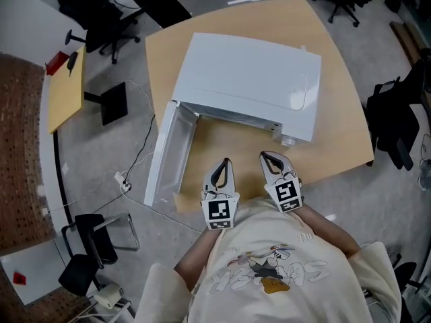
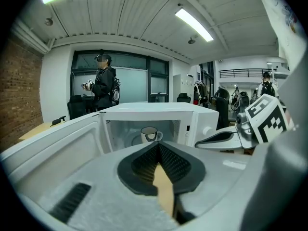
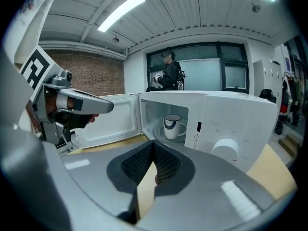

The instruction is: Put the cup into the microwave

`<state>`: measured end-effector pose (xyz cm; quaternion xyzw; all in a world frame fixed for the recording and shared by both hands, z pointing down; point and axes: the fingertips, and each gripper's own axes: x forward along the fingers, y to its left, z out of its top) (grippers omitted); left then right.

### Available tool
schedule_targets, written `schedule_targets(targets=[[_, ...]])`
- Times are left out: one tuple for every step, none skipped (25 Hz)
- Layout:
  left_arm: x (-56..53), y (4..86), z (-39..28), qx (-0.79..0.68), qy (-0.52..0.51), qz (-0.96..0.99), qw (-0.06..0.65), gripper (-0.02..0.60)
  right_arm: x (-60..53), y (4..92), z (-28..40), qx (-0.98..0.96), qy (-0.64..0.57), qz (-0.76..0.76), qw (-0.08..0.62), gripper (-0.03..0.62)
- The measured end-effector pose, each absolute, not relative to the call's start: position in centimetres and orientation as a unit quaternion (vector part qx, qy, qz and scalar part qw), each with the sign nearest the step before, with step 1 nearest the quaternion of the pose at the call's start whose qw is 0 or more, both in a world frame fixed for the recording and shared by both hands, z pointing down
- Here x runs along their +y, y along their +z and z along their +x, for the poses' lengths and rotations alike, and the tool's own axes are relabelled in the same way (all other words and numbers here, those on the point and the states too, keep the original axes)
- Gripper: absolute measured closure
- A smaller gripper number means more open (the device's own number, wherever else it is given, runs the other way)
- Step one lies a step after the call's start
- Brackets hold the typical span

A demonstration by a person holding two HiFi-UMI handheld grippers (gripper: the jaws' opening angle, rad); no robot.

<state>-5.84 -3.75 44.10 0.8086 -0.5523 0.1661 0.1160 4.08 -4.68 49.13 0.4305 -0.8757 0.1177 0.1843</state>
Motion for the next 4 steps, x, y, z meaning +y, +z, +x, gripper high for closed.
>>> schedule_targets(targets=[[-3.73, 44.17, -5.73, -0.551, 0.166, 0.809, 0.117, 0.577, -4.71, 49.23, 4.27, -0.875, 0.119, 0.432, 0.185, 0.589], [-3.75, 44.24, -5.63, -0.550, 0.166, 0.810, 0.117, 0.577, -4.75, 49.33, 4.45, -0.874, 0.119, 0.433, 0.186, 0.589], [-3.80, 44.29, -5.51, -0.549, 0.165, 0.811, 0.118, 0.577, -4.79, 49.42, 4.62, -0.873, 0.120, 0.435, 0.186, 0.589], [-3.85, 44.34, -5.40, -0.547, 0.164, 0.812, 0.120, 0.577, -4.83, 49.51, 4.79, -0.872, 0.121, 0.436, 0.187, 0.589]])
